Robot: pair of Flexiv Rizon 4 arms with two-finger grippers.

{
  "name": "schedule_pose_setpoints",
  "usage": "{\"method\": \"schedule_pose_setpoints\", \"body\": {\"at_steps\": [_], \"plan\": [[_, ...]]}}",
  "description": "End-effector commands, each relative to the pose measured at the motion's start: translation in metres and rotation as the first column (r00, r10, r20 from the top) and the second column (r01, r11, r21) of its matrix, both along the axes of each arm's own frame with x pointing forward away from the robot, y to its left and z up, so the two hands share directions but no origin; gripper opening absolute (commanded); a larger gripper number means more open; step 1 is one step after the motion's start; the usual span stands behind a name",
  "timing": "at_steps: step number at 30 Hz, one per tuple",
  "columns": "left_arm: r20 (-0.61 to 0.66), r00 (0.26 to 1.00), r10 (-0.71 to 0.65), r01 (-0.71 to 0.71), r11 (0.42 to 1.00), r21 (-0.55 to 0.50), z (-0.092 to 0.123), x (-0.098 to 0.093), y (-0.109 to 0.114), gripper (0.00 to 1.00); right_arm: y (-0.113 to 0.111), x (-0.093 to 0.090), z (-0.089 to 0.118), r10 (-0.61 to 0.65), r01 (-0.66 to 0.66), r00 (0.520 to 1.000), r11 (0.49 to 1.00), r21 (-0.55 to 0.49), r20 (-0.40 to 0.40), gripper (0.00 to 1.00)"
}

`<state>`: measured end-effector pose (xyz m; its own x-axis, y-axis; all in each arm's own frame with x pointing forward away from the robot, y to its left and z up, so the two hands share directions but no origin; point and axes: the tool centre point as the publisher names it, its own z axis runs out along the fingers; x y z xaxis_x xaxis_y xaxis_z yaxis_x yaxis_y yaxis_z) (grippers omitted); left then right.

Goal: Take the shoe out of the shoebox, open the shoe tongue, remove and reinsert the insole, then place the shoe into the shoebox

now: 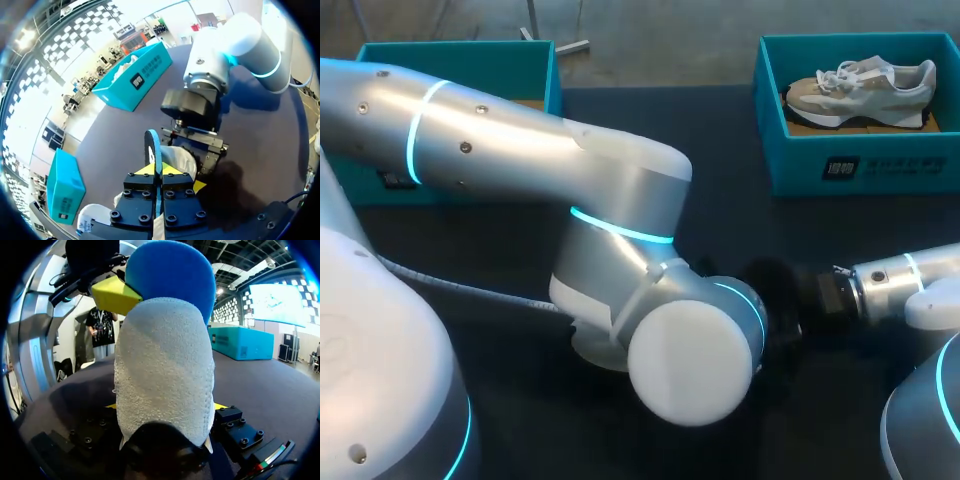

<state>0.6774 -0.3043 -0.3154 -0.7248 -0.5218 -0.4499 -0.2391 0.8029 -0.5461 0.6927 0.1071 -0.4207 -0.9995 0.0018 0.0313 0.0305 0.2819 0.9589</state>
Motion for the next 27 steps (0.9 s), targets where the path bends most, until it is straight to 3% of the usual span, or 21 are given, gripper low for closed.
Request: {"method": "schedule_pose_setpoints", "body": {"at_steps": [1,8,11,15,27], "plan": [[0.031,0.999,0.012,-0.012,1.0,0.003,0.005,-0.003,-0.001,0.0,0.002,-0.002,-0.002,-0.001,0.001,1.0,1.0,-0.004,0.0,0.0],[0.062,0.998,0.021,-0.021,1.0,0.009,0.005,-0.001,-0.01,0.0,0.002,-0.002,-0.002,-0.001,0.001,1.0,1.0,-0.004,0.0,0.0],[0.057,0.998,0.012,-0.012,1.0,0.003,0.004,0.002,-0.012,0.2,0.002,-0.002,-0.002,-0.001,0.001,1.0,1.0,-0.004,0.0,0.0],[0.045,0.999,-0.005,0.005,1.0,-0.009,0.002,0.006,-0.01,0.26,0.002,-0.002,-0.002,-0.001,0.001,1.0,1.0,-0.004,0.0,0.0],[0.038,0.998,-0.045,0.047,0.998,-0.051,-0.002,0.005,0.01,0.31,0.002,-0.002,-0.002,-0.001,0.001,1.0,1.0,-0.004,0.0,0.0]]}}
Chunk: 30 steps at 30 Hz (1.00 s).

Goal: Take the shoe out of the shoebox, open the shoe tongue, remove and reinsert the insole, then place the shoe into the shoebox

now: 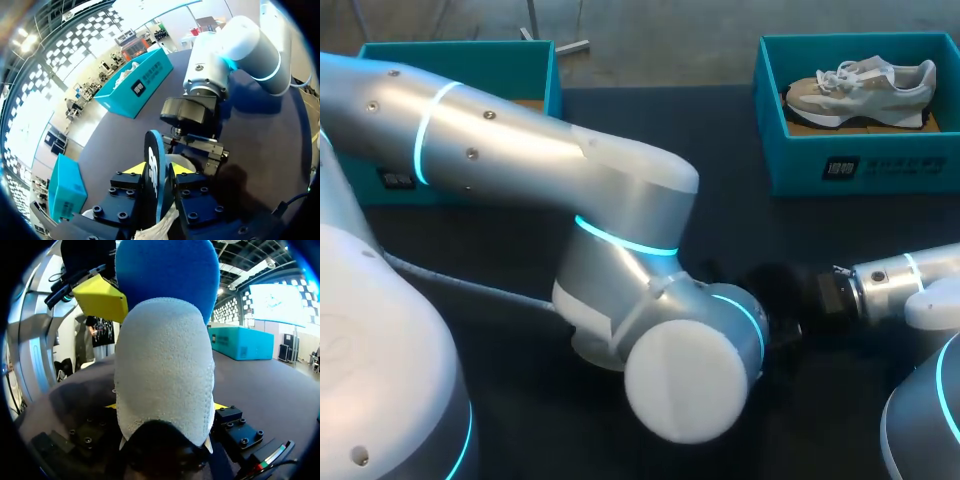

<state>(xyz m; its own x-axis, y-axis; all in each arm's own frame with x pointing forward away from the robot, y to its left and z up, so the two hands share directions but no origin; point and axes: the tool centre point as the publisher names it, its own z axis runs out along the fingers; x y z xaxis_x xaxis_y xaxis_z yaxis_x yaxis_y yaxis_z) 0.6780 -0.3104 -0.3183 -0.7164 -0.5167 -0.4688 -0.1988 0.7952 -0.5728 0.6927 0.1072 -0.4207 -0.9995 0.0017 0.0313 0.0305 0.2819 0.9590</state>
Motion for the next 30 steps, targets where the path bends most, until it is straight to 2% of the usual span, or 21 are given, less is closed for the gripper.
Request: {"method": "schedule_pose_setpoints", "body": {"at_steps": [1,13,30], "plan": [[-0.005,1.0,-0.026,0.026,0.999,-0.03,0.0,0.005,0.017,0.31,0.002,-0.002,-0.002,-0.001,0.001,1.0,1.0,-0.004,0.0,0.0],[-0.015,0.996,-0.085,0.085,0.995,-0.054,-0.008,0.005,0.027,0.34,0.002,-0.002,-0.002,-0.001,0.001,1.0,1.0,-0.004,0.0,0.0],[0.04,0.991,-0.131,0.134,0.988,-0.074,-0.02,-0.002,0.025,0.34,0.002,-0.002,-0.002,-0.001,0.001,1.0,1.0,-0.004,0.0,0.0]]}}
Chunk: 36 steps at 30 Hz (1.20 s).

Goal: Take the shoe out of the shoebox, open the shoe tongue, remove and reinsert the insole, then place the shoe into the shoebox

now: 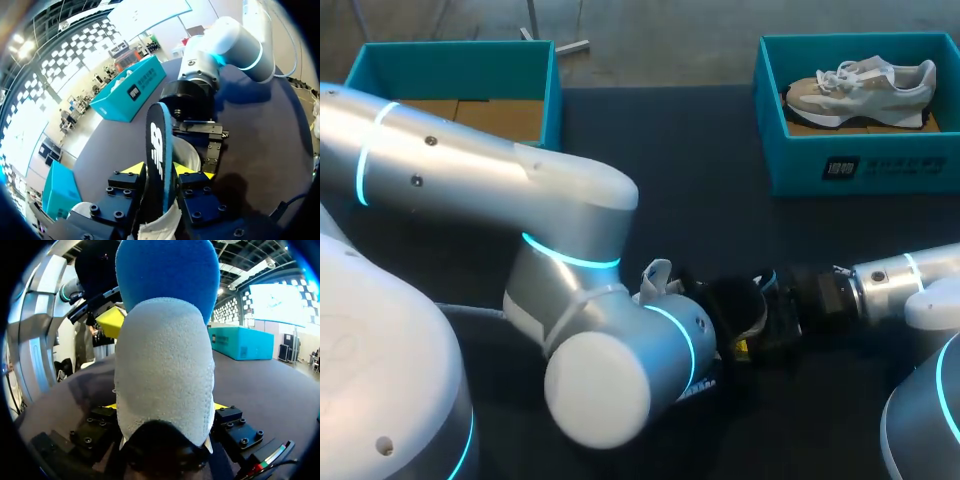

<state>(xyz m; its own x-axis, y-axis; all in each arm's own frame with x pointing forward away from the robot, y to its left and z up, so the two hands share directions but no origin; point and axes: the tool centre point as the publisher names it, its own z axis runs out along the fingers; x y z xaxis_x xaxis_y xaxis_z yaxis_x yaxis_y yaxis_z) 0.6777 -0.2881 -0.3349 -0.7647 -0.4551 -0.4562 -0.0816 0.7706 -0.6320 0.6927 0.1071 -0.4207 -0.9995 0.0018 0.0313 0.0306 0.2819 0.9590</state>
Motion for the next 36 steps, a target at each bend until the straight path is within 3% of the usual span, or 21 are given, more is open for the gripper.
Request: {"method": "schedule_pose_setpoints", "body": {"at_steps": [1,36], "plan": [[0.008,1.0,-0.009,0.009,1.0,-0.006,-0.004,-0.002,0.002,0.35,0.002,-0.002,-0.002,-0.001,0.001,1.0,1.0,-0.004,0.0,0.0],[0.062,0.994,-0.095,0.099,0.993,-0.069,-0.004,0.016,-0.001,0.27,0.002,-0.002,-0.002,-0.001,0.001,1.0,1.0,-0.004,0.0,0.0]]}}
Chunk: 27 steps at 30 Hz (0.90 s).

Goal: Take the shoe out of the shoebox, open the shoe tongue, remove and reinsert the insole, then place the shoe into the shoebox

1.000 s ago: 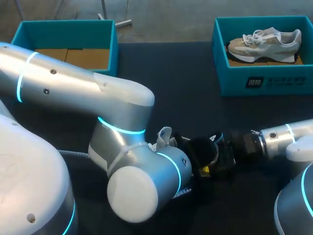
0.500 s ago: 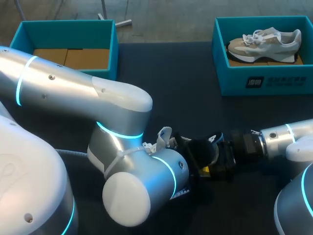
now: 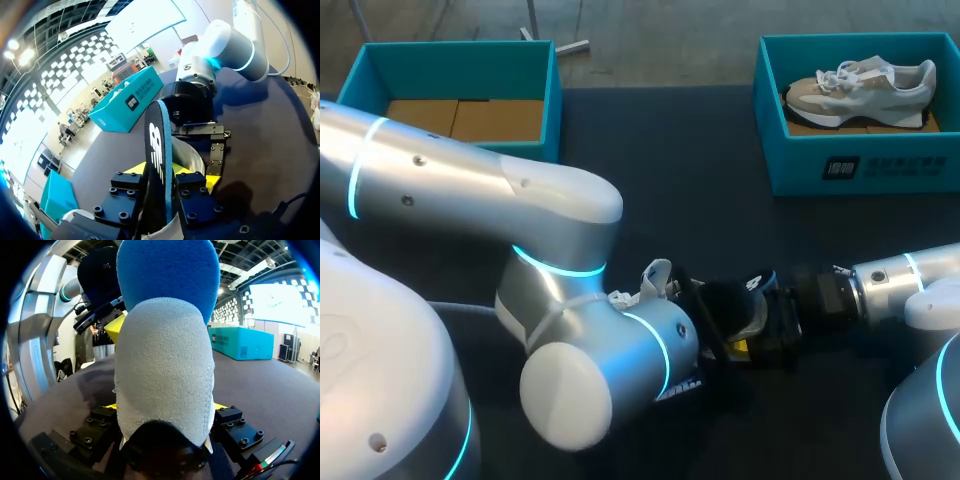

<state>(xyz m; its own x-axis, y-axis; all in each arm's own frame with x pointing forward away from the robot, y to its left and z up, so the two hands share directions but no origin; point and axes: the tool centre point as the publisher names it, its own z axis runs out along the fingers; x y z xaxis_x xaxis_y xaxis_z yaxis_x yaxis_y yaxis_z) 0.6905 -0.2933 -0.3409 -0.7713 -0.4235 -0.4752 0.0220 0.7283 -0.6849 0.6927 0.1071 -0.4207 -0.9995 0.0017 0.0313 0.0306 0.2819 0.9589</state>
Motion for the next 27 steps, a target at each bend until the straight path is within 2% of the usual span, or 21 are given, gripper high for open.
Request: {"method": "schedule_pose_setpoints", "body": {"at_steps": [1,13,16,17,18,27], "plan": [[-0.003,1.0,-0.02,0.02,1.0,-0.004,0.002,0.004,0.004,0.26,0.002,-0.002,-0.002,-0.001,0.001,1.0,1.0,-0.004,0.0,0.0],[-0.012,0.998,-0.066,0.065,0.998,-0.014,0.004,0.005,0.002,0.19,0.002,-0.002,-0.002,-0.001,0.001,1.0,1.0,-0.004,0.0,0.0],[-0.017,0.997,-0.072,0.072,0.997,-0.009,0.003,0.006,0.0,0.11,0.002,-0.002,-0.002,-0.001,0.001,1.0,1.0,-0.004,0.0,0.0],[-0.019,0.997,-0.073,0.073,0.997,-0.009,0.003,0.007,-0.001,0.04,0.002,-0.002,-0.002,-0.001,0.001,1.0,1.0,-0.004,0.0,0.0],[-0.021,0.997,-0.073,0.073,0.997,-0.008,0.003,0.007,-0.001,0.0,0.002,-0.002,-0.002,-0.001,0.001,1.0,1.0,-0.004,0.0,0.0],[-0.025,0.997,-0.078,0.077,0.997,-0.011,0.013,0.002,-0.004,0.0,0.002,-0.002,-0.002,-0.001,0.001,1.0,1.0,-0.004,0.0,0.0]]}}
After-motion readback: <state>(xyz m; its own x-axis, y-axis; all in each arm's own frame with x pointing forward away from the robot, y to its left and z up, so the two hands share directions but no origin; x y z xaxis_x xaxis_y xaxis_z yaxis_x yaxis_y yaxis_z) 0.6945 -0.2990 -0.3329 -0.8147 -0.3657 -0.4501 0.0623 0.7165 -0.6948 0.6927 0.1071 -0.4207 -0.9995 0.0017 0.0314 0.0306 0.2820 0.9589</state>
